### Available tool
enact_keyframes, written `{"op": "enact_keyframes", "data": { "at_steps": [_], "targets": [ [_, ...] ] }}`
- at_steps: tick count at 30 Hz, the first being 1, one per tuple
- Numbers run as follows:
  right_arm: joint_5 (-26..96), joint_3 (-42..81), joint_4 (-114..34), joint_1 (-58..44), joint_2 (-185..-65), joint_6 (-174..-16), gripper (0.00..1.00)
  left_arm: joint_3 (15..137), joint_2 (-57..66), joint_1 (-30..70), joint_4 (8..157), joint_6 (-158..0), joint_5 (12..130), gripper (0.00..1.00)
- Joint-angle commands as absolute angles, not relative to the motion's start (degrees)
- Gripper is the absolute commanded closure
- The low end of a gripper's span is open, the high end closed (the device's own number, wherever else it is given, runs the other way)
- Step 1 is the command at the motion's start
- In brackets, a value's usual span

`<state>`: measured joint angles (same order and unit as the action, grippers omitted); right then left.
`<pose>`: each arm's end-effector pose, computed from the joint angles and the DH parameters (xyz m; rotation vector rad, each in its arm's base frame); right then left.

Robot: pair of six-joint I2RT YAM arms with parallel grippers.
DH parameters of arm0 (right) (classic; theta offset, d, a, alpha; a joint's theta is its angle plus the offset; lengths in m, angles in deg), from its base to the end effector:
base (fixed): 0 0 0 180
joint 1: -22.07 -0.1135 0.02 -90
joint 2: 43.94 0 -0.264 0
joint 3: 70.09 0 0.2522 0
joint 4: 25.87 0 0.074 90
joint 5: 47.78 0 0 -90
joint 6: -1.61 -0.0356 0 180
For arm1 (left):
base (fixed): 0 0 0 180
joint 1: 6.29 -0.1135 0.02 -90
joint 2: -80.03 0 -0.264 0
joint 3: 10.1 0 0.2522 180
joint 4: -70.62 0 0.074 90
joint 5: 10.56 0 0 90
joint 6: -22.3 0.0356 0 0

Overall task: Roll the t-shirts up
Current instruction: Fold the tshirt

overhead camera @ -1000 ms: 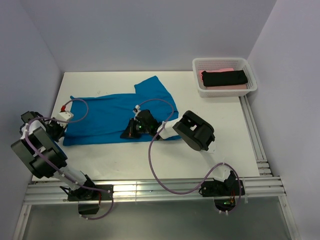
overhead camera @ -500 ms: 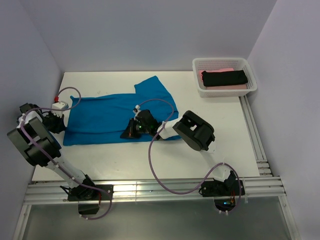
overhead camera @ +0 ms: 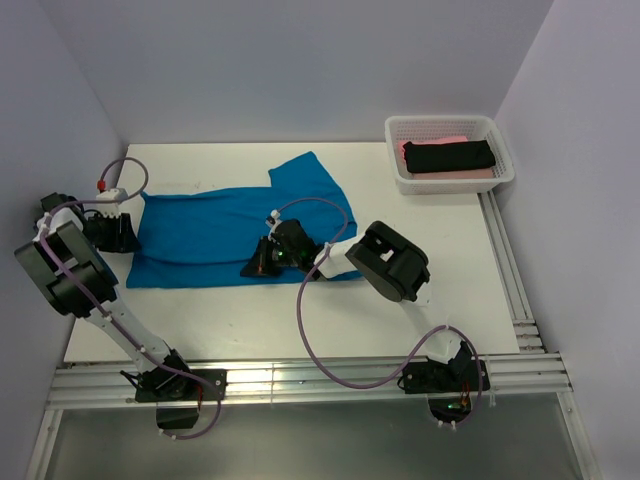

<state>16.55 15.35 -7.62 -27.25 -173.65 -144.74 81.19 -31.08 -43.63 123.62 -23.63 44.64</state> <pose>0.2911 0.3624 0.0940 -0.1905 2.3763 1.4996 0.3167 0.2161 0.1756 0.2653 2.4922 -0.3481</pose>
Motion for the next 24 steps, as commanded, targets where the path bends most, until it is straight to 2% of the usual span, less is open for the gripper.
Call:
{"op": "enact_keyframes", "data": {
  "at_steps": [1, 3, 7, 10, 16, 20, 24],
  "targets": [
    [16.65, 14.77, -9.93, -27.15, -174.64, -143.76, 1.00, 83.90, -31.42, -43.73, 124.46, -30.34, 42.61, 0.47],
    [16.56, 14.77, -9.93, -27.15, -174.64, -143.76, 1.00, 82.76, -29.93, -43.90, 122.71, -32.98, 43.06, 0.38],
    [16.65, 14.68, -10.10, -27.24, -174.46, -143.41, 1.00, 82.05, -27.47, -44.34, 122.50, -34.75, 41.92, 0.37],
    [16.56, 14.60, -9.93, -27.15, -174.55, -143.49, 1.00, 81.88, -25.53, -44.34, 125.60, -30.00, 38.58, 0.38],
    [16.30, 14.42, -9.31, -27.24, -174.64, -143.76, 1.00, 73.10, -17.45, -44.34, 128.32, -11.92, 37.34, 0.38],
    [16.12, 14.16, -9.05, -27.24, -174.90, -143.84, 1.00, 67.65, -13.06, -44.17, 130.69, 1.26, 37.87, 0.34],
    [16.12, 13.81, -8.61, -27.15, -174.73, -144.19, 1.00, 65.62, -11.20, -42.15, 129.82, 5.24, 39.10, 0.33]
  ]
}}
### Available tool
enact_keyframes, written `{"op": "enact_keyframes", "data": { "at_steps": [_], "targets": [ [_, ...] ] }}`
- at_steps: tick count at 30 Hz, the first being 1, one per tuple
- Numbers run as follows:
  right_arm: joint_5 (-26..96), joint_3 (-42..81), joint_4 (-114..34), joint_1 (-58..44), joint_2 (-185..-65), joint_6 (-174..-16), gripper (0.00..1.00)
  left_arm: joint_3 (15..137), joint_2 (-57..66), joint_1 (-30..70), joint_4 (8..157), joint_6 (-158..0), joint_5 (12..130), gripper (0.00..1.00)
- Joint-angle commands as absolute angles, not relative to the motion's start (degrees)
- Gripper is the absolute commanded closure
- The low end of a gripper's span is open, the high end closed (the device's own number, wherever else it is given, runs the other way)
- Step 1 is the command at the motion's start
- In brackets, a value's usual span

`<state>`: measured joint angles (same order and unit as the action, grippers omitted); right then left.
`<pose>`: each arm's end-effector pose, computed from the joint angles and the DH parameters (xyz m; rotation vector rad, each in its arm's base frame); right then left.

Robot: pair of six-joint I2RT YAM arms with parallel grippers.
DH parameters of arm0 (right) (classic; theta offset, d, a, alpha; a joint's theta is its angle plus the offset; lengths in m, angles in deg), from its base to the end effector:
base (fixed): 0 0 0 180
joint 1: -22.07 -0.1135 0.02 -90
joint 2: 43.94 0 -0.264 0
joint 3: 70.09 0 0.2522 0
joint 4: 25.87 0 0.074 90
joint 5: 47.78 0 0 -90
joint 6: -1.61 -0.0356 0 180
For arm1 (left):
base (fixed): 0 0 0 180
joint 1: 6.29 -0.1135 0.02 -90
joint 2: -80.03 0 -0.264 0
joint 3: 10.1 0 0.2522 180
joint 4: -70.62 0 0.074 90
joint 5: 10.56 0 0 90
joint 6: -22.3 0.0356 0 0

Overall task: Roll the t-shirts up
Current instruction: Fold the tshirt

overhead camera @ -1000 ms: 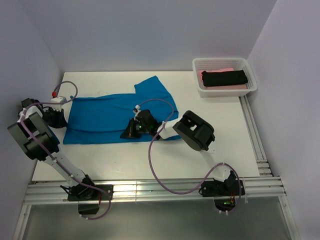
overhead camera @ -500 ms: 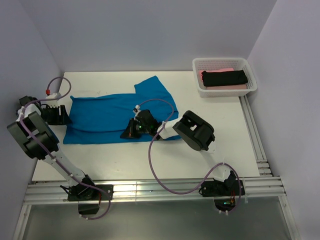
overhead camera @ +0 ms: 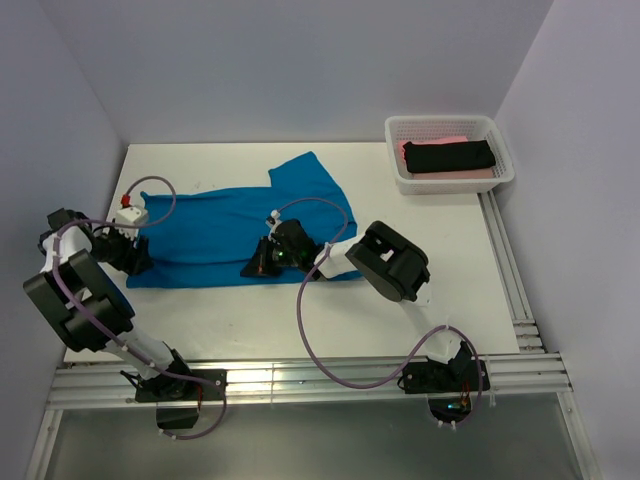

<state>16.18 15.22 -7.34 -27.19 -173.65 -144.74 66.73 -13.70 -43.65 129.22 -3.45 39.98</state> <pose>0.2911 0.3619 0.0939 -0.1951 2.3748 1.5064 0.2553 0.1664 0.2054 0.6747 2.3442 -0.3120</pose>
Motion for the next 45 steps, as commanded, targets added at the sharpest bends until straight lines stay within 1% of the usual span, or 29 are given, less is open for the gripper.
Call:
{"op": "enact_keyframes", "data": {
  "at_steps": [1, 6, 12, 17, 22, 27, 28, 31, 33, 38, 45],
  "targets": [
    [16.21, 13.89, -8.61, -27.15, -174.73, -144.20, 1.00, 65.18, -10.68, -41.54, 128.86, 4.99, 39.28, 0.33],
    [16.38, 13.98, -8.69, -27.15, -174.90, -144.29, 1.00, 65.00, -10.85, -36.62, 128.05, 6.56, 38.40, 0.34],
    [16.91, 13.98, -7.91, -27.24, -174.99, -144.98, 1.00, 65.88, -11.29, -33.27, 131.13, 14.38, 34.36, 0.34],
    [17.09, 12.93, -6.15, -27.15, -175.08, -146.04, 1.00, 66.85, -11.99, -30.55, 134.29, 20.27, 34.71, 0.35],
    [16.74, 13.27, -5.36, -27.24, -175.52, -146.74, 1.00, 65.01, -12.60, -28.26, 134.47, 26.50, 34.79, 0.36],
    [16.21, 13.54, -4.74, -27.33, -175.96, -147.18, 1.00, 63.69, -13.05, -26.07, 132.90, 28.01, 35.06, 0.41],
    [16.12, 13.63, -4.74, -27.24, -176.04, -147.27, 1.00, 62.99, -13.05, -25.71, 131.94, 28.53, 35.84, 0.42],
    [15.77, 13.98, -4.39, -27.24, -176.31, -147.45, 1.00, 60.27, -12.44, -24.13, 126.94, 28.28, 37.69, 0.44],
    [15.68, 14.16, -4.39, -27.24, -176.57, -147.62, 1.00, 58.51, -12.08, -22.64, 124.82, 28.10, 39.36, 0.45],
    [15.42, 13.98, -4.04, -27.33, -176.48, -147.89, 1.00, 58.50, -12.34, -22.02, 123.67, 28.54, 39.28, 0.45],
    [15.24, 13.89, -3.86, -27.33, -176.57, -147.98, 1.00, 56.40, -13.31, -20.09, 119.99, 27.66, 43.49, 0.47]
  ]
}}
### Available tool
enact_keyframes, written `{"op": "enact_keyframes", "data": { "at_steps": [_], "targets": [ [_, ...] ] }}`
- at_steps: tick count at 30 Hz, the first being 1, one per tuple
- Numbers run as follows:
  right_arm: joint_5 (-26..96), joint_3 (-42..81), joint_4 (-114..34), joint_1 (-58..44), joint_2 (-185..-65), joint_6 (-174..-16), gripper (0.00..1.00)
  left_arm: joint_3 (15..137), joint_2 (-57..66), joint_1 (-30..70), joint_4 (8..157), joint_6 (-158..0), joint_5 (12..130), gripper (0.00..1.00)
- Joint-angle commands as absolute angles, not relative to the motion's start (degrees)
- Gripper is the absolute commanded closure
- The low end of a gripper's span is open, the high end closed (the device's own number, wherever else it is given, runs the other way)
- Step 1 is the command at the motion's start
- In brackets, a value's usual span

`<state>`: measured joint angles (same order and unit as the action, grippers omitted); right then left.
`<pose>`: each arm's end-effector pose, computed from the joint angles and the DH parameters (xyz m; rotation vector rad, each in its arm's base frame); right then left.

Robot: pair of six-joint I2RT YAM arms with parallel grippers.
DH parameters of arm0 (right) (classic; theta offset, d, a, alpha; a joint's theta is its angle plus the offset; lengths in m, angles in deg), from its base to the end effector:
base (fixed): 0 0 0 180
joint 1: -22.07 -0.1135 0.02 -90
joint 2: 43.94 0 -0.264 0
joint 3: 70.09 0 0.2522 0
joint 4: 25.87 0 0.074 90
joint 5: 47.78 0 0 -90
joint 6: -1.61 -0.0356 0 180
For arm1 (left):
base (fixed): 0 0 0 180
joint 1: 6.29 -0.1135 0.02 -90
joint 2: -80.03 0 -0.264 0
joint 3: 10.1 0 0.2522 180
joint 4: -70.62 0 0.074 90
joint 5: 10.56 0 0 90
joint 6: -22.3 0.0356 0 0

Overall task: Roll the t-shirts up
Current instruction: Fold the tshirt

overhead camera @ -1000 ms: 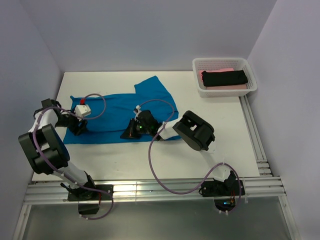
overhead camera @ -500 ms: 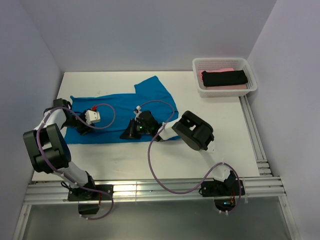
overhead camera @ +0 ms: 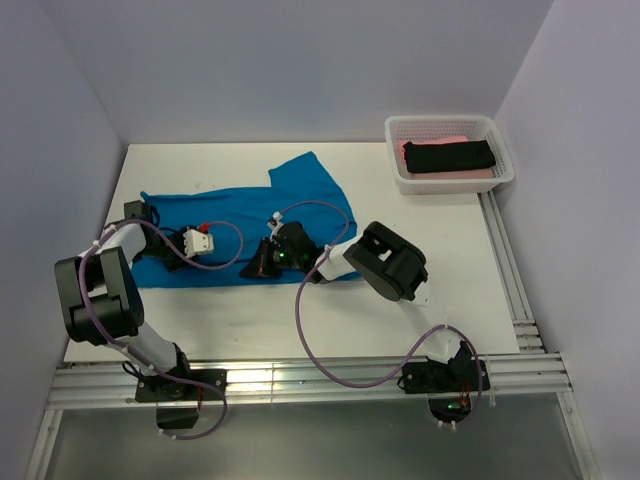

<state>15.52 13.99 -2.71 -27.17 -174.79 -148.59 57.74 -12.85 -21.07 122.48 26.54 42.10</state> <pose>0.2898 0.3607 0.0871 -0.1381 2.3632 1.5700 0.2810 0.0518 0.1708 1.6536 1.8396 -0.2538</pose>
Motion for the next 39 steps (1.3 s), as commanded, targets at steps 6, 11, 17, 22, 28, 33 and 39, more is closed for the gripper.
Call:
{"op": "enact_keyframes", "data": {
  "at_steps": [6, 11, 17, 22, 28, 33, 39],
  "targets": [
    [15.15, 13.89, -3.60, -27.33, -176.75, -147.98, 1.00, 54.28, -13.22, -19.12, 115.76, 26.61, 44.90, 0.48],
    [15.06, 13.72, -3.25, -27.33, -176.66, -148.15, 1.00, 54.28, -13.92, -18.85, 110.49, 22.83, 44.82, 0.51],
    [15.06, 13.37, -2.90, -27.33, -176.66, -148.33, 1.00, 56.12, -16.03, -18.68, 106.18, 16.42, 44.29, 0.51],
    [14.89, 13.54, -2.98, -27.24, -176.84, -148.33, 1.00, 60.17, -19.37, -18.24, 110.47, 14.13, 43.76, 0.53],
    [15.50, 13.54, -5.18, -27.24, -176.40, -147.19, 1.00, 61.23, -19.55, -18.24, 116.19, 18.25, 45.77, 0.54],
    [16.38, 13.37, -8.87, -27.50, -175.34, -145.25, 1.00, 60.09, -18.15, -18.24, 121.46, 22.47, 48.76, 0.55],
    [17.52, 12.40, -11.86, -27.94, -174.46, -143.14, 1.00, 54.63, -14.37, -18.94, 118.39, 24.76, 52.90, 0.56]
  ]
}}
